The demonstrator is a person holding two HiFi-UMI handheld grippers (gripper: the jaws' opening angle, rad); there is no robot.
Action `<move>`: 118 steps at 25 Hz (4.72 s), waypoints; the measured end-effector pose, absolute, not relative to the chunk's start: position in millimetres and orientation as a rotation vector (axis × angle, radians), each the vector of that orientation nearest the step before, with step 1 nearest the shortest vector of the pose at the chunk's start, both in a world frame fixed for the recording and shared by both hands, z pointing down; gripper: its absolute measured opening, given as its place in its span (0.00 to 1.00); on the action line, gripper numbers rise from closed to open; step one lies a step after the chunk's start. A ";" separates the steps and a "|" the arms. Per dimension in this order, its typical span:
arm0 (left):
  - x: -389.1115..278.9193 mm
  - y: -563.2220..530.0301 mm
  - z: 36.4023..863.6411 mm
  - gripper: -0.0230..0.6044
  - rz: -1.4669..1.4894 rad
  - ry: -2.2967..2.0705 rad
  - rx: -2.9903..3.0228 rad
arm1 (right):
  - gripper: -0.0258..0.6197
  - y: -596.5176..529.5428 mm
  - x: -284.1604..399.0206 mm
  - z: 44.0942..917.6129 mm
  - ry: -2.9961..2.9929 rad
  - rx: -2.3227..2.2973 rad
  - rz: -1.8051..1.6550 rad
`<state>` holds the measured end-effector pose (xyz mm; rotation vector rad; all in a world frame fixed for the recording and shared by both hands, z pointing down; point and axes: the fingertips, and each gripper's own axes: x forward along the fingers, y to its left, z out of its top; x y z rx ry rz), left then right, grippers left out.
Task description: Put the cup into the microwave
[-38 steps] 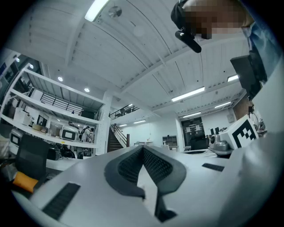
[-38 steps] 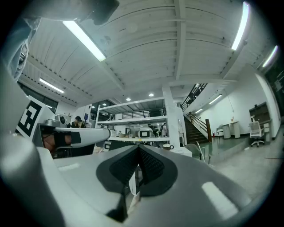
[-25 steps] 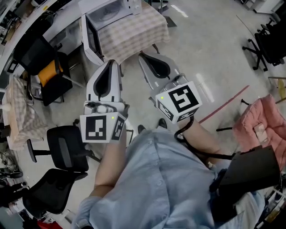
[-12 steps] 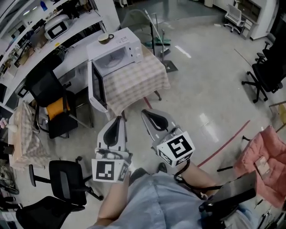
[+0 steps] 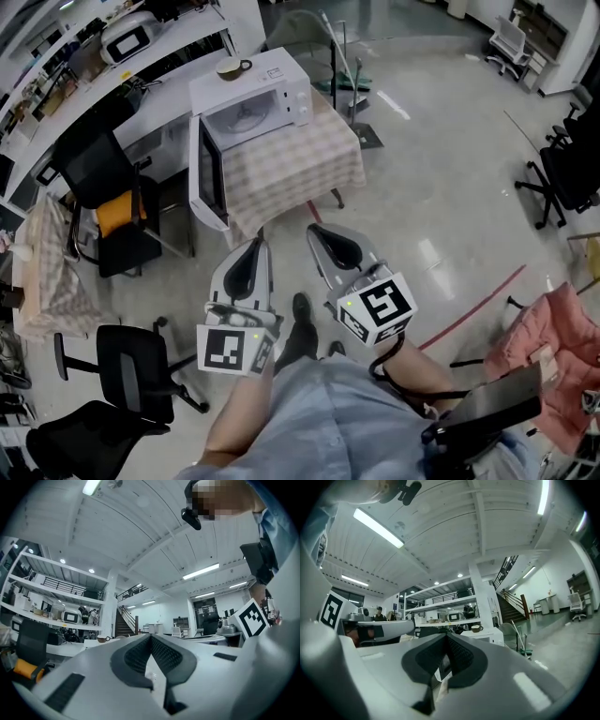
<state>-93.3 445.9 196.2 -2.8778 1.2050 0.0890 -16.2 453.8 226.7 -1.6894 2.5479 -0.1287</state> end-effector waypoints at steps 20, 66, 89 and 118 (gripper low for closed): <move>-100.2 218.9 200.7 0.04 0.189 1.143 -2.958 | 0.04 231.8 -38.6 226.4 2.586 -1.701 -0.109; 24.5 -4.0 207.9 0.04 0.069 1.533 -2.771 | 0.04 -8.7 105.2 221.1 2.804 -1.317 -0.047; 23.0 -104.1 206.3 0.04 0.157 1.677 -2.686 | 0.05 -113.1 104.2 228.3 2.937 -1.186 0.047; -43.0 -234.3 261.8 0.04 0.197 1.827 -2.755 | 0.20 -281.0 48.1 324.1 3.257 -1.110 -0.027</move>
